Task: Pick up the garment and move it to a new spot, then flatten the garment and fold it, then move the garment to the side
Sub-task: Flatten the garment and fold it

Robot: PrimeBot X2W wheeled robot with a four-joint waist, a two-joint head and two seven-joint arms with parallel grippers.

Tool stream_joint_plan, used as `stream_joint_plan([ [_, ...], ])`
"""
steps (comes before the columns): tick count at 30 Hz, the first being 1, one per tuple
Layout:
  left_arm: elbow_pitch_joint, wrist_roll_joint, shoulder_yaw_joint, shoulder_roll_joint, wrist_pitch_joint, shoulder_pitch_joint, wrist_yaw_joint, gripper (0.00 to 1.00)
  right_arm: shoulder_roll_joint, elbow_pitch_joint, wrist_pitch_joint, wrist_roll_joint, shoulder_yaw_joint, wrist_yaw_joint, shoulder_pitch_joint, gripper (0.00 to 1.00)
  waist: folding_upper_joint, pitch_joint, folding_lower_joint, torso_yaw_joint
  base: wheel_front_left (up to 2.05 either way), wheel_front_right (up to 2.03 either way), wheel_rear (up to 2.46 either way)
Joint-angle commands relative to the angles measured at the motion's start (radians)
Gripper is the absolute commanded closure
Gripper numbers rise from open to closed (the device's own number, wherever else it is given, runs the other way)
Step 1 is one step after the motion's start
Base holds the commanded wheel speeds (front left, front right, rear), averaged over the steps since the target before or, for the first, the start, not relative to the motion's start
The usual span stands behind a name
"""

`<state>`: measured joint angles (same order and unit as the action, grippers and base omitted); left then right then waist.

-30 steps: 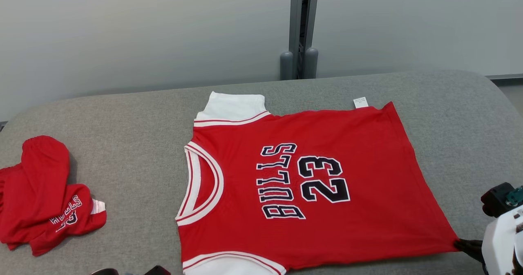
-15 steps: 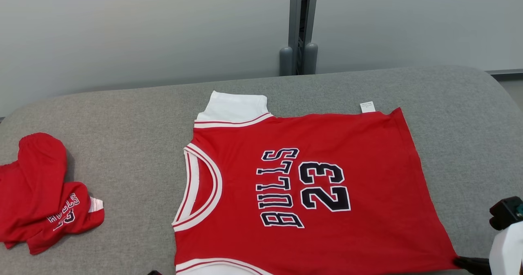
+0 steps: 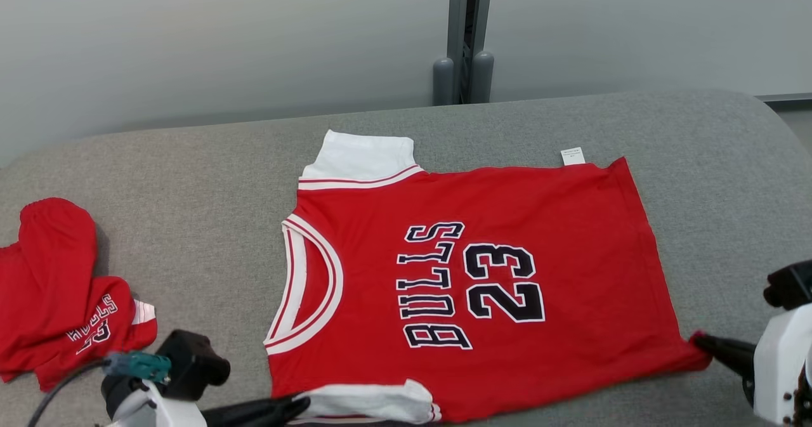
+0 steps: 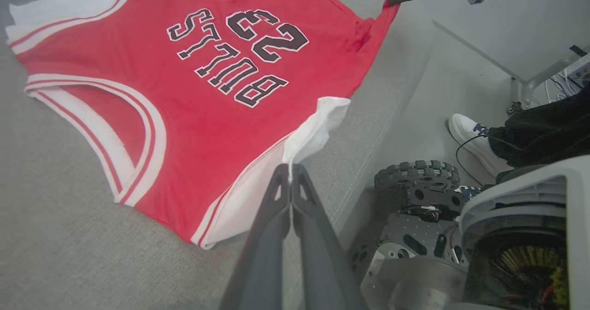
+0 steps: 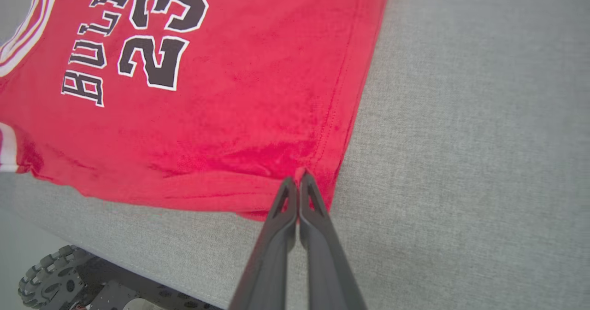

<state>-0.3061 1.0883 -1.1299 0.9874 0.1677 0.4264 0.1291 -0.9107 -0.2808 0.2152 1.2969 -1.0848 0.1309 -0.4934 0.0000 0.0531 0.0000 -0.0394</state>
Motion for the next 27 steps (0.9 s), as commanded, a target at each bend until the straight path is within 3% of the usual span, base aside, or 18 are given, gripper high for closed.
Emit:
stream_joint_plan([
  [1, 0.008, 0.008, 0.011, -0.002, -0.017, 0.013, -0.003, 1.00, 0.007, -0.015, -0.012, 0.003, 0.014, 0.000, -0.013, 1.00, 0.0000, 0.003, 0.0000, -0.001, 0.00, 0.00, 0.00],
  [4, 0.024, 0.018, 0.039, -0.010, -0.056, 0.023, -0.005, 1.00, 0.025, -0.030, -0.032, 0.010, 0.038, 0.000, -0.026, 1.00, 0.0000, 0.007, 0.0000, -0.002, 0.00, 0.00, 0.00],
  [10, 0.092, -0.043, 0.084, -0.053, -0.122, 0.062, -0.068, 1.00, 0.056, -0.057, -0.071, -0.021, 0.065, 0.000, -0.058, 1.00, 0.0000, 0.023, 0.0000, -0.001, 0.00, 0.00, 0.00],
  [17, 0.192, -0.030, 0.138, -0.118, -0.179, 0.088, -0.151, 1.00, 0.102, -0.107, -0.108, -0.055, 0.078, 0.000, -0.093, 1.00, 0.0000, 0.041, 0.0000, -0.004, 0.00, 0.00, 0.00],
  [21, 0.269, -0.041, 0.151, -0.160, -0.182, 0.128, -0.165, 1.00, 0.144, -0.149, -0.135, -0.088, 0.068, 0.000, -0.127, 1.00, 0.0000, 0.056, 0.0000, -0.006, 0.00, 0.00, 0.00],
  [27, 0.327, -0.024, 0.132, -0.181, -0.131, 0.163, -0.124, 1.00, 0.168, -0.181, -0.170, -0.115, 0.056, 0.000, -0.157, 1.00, 0.0000, 0.072, 0.0000, -0.009, 0.00, 0.00, 0.00],
])
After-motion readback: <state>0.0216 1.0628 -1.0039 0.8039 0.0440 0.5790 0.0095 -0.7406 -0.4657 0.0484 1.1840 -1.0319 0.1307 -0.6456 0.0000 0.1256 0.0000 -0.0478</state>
